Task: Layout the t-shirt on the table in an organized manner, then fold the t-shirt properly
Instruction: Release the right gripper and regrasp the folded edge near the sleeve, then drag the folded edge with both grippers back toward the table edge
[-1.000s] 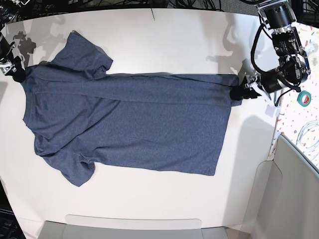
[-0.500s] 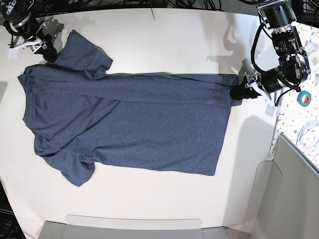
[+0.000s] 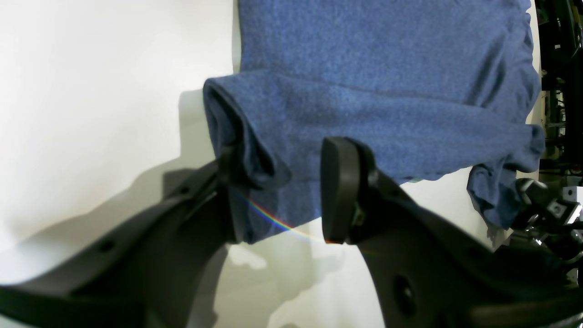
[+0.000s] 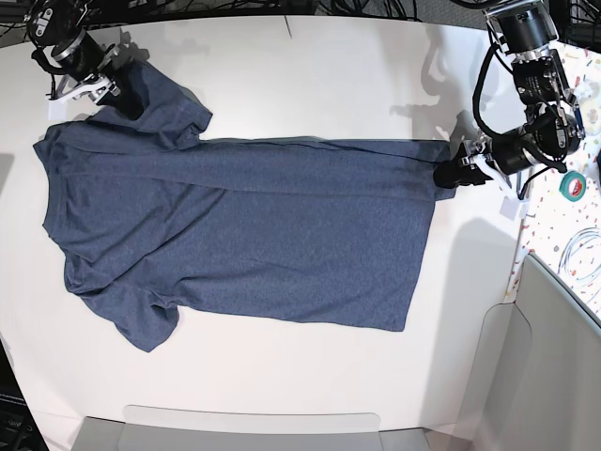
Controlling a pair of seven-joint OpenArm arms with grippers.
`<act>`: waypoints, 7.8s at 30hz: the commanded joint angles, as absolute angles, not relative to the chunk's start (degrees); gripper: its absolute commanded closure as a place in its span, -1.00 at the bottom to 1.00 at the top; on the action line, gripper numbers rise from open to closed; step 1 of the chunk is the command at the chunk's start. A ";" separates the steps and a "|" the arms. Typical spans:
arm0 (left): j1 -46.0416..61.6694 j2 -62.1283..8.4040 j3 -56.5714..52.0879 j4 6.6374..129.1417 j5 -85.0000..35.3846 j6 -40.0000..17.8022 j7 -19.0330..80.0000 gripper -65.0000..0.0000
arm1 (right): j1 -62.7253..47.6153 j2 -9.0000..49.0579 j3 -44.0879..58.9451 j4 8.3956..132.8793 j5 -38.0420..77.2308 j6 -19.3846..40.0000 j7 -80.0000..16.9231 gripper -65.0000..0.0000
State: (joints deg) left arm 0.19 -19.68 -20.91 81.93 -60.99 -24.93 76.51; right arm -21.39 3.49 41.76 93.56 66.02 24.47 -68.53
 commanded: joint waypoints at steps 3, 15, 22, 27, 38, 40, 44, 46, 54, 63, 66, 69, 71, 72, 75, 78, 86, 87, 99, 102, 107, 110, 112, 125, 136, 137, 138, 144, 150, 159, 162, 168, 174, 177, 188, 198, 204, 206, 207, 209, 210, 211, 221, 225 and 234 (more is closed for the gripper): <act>-0.57 -20.44 -21.32 82.77 -62.29 -25.01 76.00 0.29 | -21.76 4.44 39.25 94.55 67.12 24.92 -68.79 1.00; 0.31 -20.44 -21.32 82.77 -62.02 -24.92 76.00 0.29 | -10.33 5.58 33.01 105.19 67.30 24.84 -68.79 1.00; 0.57 -20.44 -21.32 82.77 -62.02 -24.92 76.00 0.29 | 1.01 4.79 32.84 96.22 63.52 24.84 -68.70 1.00; 0.57 -20.44 -21.32 82.68 -62.02 -24.92 76.00 0.29 | 6.73 4.35 32.84 87.16 59.56 24.92 -68.62 1.00; 0.57 -20.44 -20.79 82.68 -62.02 -24.92 76.00 0.29 | 9.98 4.62 32.84 83.65 58.24 24.92 -68.62 -0.13; 0.57 -20.44 -20.70 82.68 -62.02 -24.92 76.00 0.29 | 10.68 4.79 32.92 83.91 58.42 25.10 -68.62 -0.43; 0.57 -20.35 -20.70 82.68 -62.02 -24.92 76.00 0.29 | 11.12 6.81 33.19 84.09 61.58 25.27 -68.62 -0.77; 0.92 -20.35 -20.70 82.68 -62.02 -24.92 76.00 0.29 | 10.15 8.13 33.54 84.09 66.15 25.27 -68.53 -0.79; 1.80 -19.21 -20.70 82.68 -62.02 -24.92 75.65 0.29 | -1.45 8.66 46.73 90.24 75.74 25.27 -68.62 -0.79; 3.03 -19.12 -20.70 82.68 -62.02 -24.92 75.65 0.29 | -15.52 8.75 57.36 94.37 75.47 28.53 -68.70 -0.75; 3.03 -19.12 -20.70 82.68 -62.02 -24.92 75.65 0.29 | -16.40 9.36 59.65 93.05 75.30 29.14 -68.70 -0.39; 3.65 -19.12 -20.70 82.68 -62.02 -24.92 75.65 0.29 | -16.84 10.07 60.88 89.98 74.51 29.14 -68.70 -0.10; 4.09 -19.12 -20.70 82.68 -62.02 -24.92 75.65 0.29 | -16.31 10.95 61.41 87.52 72.13 29.14 -68.70 -0.10; 4.18 -19.12 -20.70 82.68 -62.02 -24.92 75.65 0.29 | -15.43 11.03 61.49 86.02 70.73 29.32 -68.70 -0.12; 4.26 -18.42 -20.88 82.68 -62.02 -24.92 75.65 0.29 | -13.23 11.30 62.29 82.07 66.51 29.41 -68.62 -0.13; 4.26 -18.42 -20.79 82.68 -62.02 -24.92 75.65 0.29 | -10.95 11.03 63.08 78.46 63.96 29.41 -68.62 -0.13; 4.26 -18.42 -20.79 82.68 -62.02 -24.92 75.65 0.29 | -5.05 10.86 62.55 71.52 63.52 29.05 -68.62 -0.14; 4.26 -18.42 -20.79 82.68 -62.02 -24.92 75.65 0.29 | -4.26 10.86 62.55 70.64 63.52 28.97 -68.62 -0.14; 3.82 -18.42 -21.32 82.95 -62.29 -24.92 75.82 0.29 | -1.63 11.21 58.59 68.97 63.43 28.97 -68.62 1.00; 3.65 -18.68 -22.90 83.12 -62.46 -24.04 76.18 0.28 | -1.54 11.38 57.71 69.05 63.43 28.97 -68.62 1.00; 2.33 -18.51 -30.11 82.77 -62.46 -22.37 79.16 0.22 | -1.54 11.38 57.71 69.05 63.43 28.97 -68.62 1.00; 2.15 -18.42 -33.80 82.68 -62.37 -22.29 80.00 0.18 | -1.54 11.38 57.63 69.14 63.43 28.97 -68.62 1.00; 2.59 -18.42 -35.12 82.68 -62.37 -22.29 80.00 0.18 | -1.54 11.38 57.63 69.05 63.43 28.97 -68.62 1.00; 3.82 -11.30 -34.95 77.05 -62.11 -22.29 80.00 0.18 | -1.71 11.38 57.63 69.23 63.43 28.97 -68.62 1.00; 0.57 -9.98 -28.62 77.05 -62.11 -17.63 80.00 0.19 | -1.80 11.38 57.63 69.23 63.43 28.97 -68.70 1.00; 0.13 -9.71 -28.62 77.05 -62.11 -17.63 80.00 0.19 | -1.80 11.38 57.63 69.23 63.43 28.97 -68.70 1.00; -0.13 -9.71 -28.70 77.05 -62.20 -17.63 80.00 0.19 | -1.80 11.38 57.63 69.23 63.52 28.97 -68.70 1.00; -0.22 -9.80 -28.62 77.05 -62.02 -17.63 80.00 1.00 | -2.07 11.47 57.63 69.41 63.52 28.97 -68.70 1.00; 1.27 -10.33 -28.88 77.58 -62.29 -17.63 80.00 1.00 | -4.53 13.14 57.71 69.49 63.78 28.97 -68.79 1.00; 10.51 -10.95 -29.05 93.32 -62.11 -17.63 80.00 1.00 | -11.91 14.90 57.98 78.64 65.19 28.97 -68.79 1.00; 12.70 -11.12 -29.05 94.29 -62.29 -17.63 80.00 1.00 | -14.55 16.13 58.07 78.73 67.91 28.97 -68.79 1.00; 16.92 -11.03 -33.89 94.29 -62.20 -17.63 80.00 1.00 | -19.65 20.26 58.07 78.55 70.81 28.97 -68.79 1.00; 21.05 -11.12 -37.14 94.29 -62.37 -17.63 80.00 1.00 | -23.16 21.23 58.07 78.46 70.46 28.97 -68.79 1.00; 23.08 -10.95 -37.14 94.29 -62.37 -17.63 80.00 1.00 | -24.40 21.23 58.07 78.46 70.46 28.97 -68.79 1.00; 25.80 -10.68 -37.14 94.29 -62.37 -17.63 80.00 1.00 | -28.70 20.88 58.07 78.37 70.46 28.97 -68.79 1.00; 27.38 -9.98 -37.67 94.29 -62.20 -17.63 80.00 1.00 | -29.05 20.79 58.07 78.37 70.37 28.97 -68.79 1.00; 28.97 -8.92 -39.08 94.29 -62.29 -17.71 80.00 1.00 | -27.65 21.05 57.98 78.37 70.37 28.97 -68.79 1.00; 29.05 -8.66 -39.08 94.29 -62.11 -17.80 80.00 1.00 | -27.30 21.05 57.80 78.37 70.37 28.97 -68.79 1.00; 29.23 -8.66 -38.99 94.29 -62.11 -17.80 80.00 1.00 | -27.12 21.05 57.80 78.37 70.37 28.97 -68.79 1.00; 29.85 -8.57 -38.73 94.29 -62.29 -17.80 80.00 1.00 | -26.24 20.97 57.71 78.37 70.29 28.97 -68.79 1.00; 29.93 -8.57 -38.73 94.29 -62.37 -17.80 80.00 1.00 | -26.15 20.97 57.71 78.37 69.93 28.97 -68.79 1.00; 30.02 -8.22 -38.64 94.29 -62.37 -17.80 79.52 1.00 | -26.07 20.88 57.71 78.37 69.32 28.97 -68.79 1.00; 30.37 -8.22 -38.64 94.29 -62.11 -17.89 77.23 0.78 | -25.36 20.62 57.71 78.55 65.89 28.97 -68.79 1.00; 30.29 -8.22 -39.08 94.29 -62.11 -17.89 77.14 0.43 | -25.63 21.05 58.07 78.55 65.89 28.97 -71.08 0.81; 29.93 -8.57 -43.65 94.29 -62.11 -17.71 77.58 0.41 | -25.63 21.23 65.45 78.64 66.42 28.97 -72.57 0.23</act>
State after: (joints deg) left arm 29.21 -7.79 -43.09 94.11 -64.77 -18.35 76.77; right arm -25.30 19.81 64.64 77.82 65.28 28.93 -73.43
